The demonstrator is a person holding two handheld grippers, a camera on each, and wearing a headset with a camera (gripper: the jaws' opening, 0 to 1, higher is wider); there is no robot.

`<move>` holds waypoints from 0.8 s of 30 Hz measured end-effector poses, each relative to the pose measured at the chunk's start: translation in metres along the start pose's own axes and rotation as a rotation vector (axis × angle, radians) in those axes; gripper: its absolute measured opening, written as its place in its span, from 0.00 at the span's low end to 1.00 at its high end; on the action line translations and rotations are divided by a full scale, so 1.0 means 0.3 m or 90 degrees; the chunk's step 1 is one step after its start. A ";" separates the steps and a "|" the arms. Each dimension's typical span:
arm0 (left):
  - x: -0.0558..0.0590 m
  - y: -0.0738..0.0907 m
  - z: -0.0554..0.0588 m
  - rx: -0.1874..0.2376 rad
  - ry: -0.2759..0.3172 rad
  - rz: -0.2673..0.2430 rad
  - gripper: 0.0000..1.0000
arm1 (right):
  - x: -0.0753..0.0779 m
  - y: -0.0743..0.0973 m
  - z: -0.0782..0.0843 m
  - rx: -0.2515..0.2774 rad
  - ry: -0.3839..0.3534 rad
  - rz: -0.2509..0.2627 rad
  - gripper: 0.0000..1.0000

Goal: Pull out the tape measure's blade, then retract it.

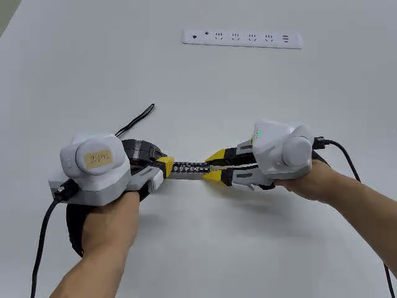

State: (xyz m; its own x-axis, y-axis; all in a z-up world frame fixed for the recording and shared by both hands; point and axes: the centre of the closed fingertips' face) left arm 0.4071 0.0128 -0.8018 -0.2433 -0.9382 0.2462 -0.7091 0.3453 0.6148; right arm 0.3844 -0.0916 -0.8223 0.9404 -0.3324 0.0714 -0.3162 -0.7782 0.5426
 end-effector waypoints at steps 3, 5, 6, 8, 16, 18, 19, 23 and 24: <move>0.000 0.000 0.000 0.000 0.000 0.000 0.64 | 0.000 -0.001 -0.001 0.000 0.000 0.000 0.12; 0.000 0.000 0.000 0.000 0.001 0.001 0.64 | -0.004 -0.010 -0.007 0.002 -0.002 -0.001 0.12; 0.000 0.000 0.000 0.001 0.002 0.001 0.64 | -0.007 -0.019 -0.014 0.003 -0.004 -0.002 0.12; 0.000 0.001 0.000 0.001 0.003 0.002 0.64 | -0.014 -0.036 -0.024 0.005 -0.006 -0.004 0.12; 0.001 0.002 -0.002 0.001 0.005 0.004 0.64 | -0.025 -0.065 -0.045 0.008 -0.008 -0.008 0.12; 0.001 0.002 -0.002 0.001 0.005 0.005 0.64 | -0.027 -0.073 -0.050 0.008 -0.008 -0.007 0.12; 0.001 0.001 -0.002 0.001 0.005 0.005 0.64 | -0.028 -0.076 -0.051 0.009 -0.007 -0.007 0.12; 0.001 0.001 -0.001 -0.001 0.004 0.005 0.64 | -0.034 -0.087 -0.058 0.009 -0.007 -0.008 0.12; 0.002 0.001 -0.001 -0.001 0.004 0.005 0.64 | -0.035 -0.089 -0.059 0.010 -0.006 -0.008 0.12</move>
State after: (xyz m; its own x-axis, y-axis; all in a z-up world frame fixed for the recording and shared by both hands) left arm 0.4069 0.0124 -0.8013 -0.2448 -0.9352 0.2560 -0.7062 0.3529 0.6138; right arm 0.3853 -0.0581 -0.8227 0.9433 -0.3271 0.0570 -0.3061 -0.7902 0.5309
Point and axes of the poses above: the centre of the closed fingertips' face, and the gripper's own axes: y roughly backward along the fingers, x roughly to its right, z roughly out of its underside, and after that the axes turned 9 degrees about z, right-handed
